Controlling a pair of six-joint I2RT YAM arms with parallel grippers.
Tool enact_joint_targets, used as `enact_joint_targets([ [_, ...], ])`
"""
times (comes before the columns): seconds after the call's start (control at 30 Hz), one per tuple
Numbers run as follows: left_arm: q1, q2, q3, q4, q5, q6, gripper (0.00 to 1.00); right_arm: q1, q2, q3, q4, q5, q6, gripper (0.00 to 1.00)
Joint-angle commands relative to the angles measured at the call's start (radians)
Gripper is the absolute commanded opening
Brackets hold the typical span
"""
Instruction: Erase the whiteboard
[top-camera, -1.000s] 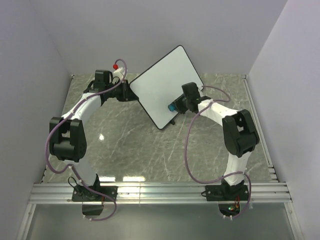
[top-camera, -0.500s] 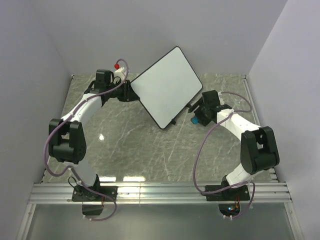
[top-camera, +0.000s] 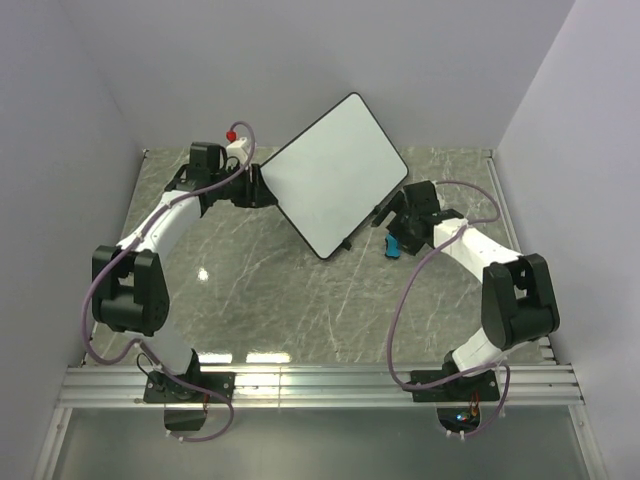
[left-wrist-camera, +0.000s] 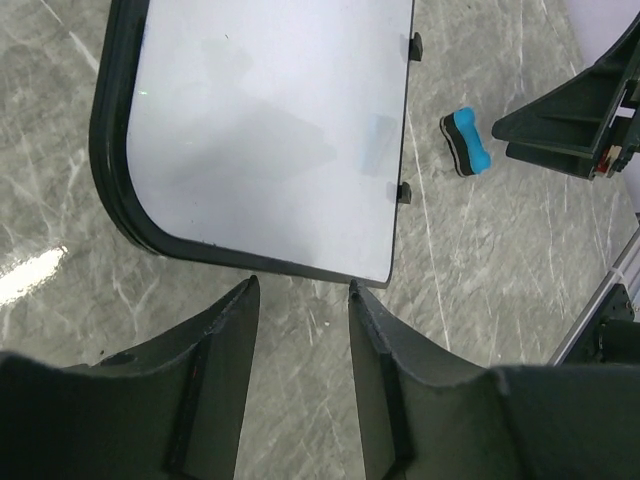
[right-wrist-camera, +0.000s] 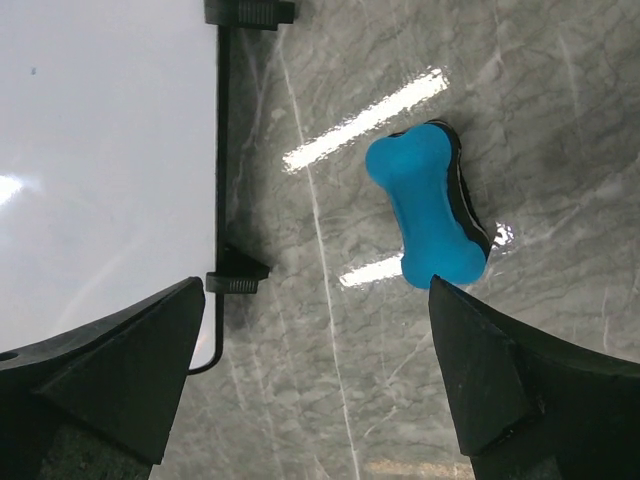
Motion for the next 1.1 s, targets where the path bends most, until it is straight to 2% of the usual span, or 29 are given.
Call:
enact_joint_targets([
  [0.0, -0.005, -0.074, 0.014, -0.017, -0.017, 0.004, 0.47, 0.0, -0.064, 0.0, 0.008, -0.02, -0.023, 1.0],
  [0.17, -0.007, -0.131, 0.057, -0.074, -0.056, 0.004, 0.51, 0.004, -0.144, 0.012, -0.029, -0.002, -0.063, 1.0],
  [0.37, -0.005, -0.227, 0.025, -0.085, -0.126, -0.051, 0.55, 0.012, -0.269, 0.03, -0.078, -0.002, -0.121, 1.0],
  [0.53, -0.005, -0.347, 0.003, -0.128, -0.287, -0.11, 0.69, 0.018, -0.462, 0.056, -0.105, 0.018, -0.144, 1.0],
  [0.6, -0.005, -0.404, -0.035, -0.137, -0.361, -0.151, 0.72, 0.02, -0.528, 0.087, -0.138, 0.059, -0.166, 1.0],
  [0.73, -0.005, -0.612, -0.15, -0.151, -0.488, -0.24, 0.77, 0.02, -0.614, 0.187, -0.228, 0.135, -0.187, 1.0],
  [0.9, -0.005, -0.789, -0.244, -0.197, -0.583, -0.335, 0.87, 0.021, -0.745, 0.227, -0.366, 0.13, -0.233, 1.0],
  [1.07, -0.005, -0.858, -0.293, -0.246, -0.66, -0.389, 0.88, 0.02, -0.869, 0.202, -0.415, 0.064, -0.273, 1.0],
])
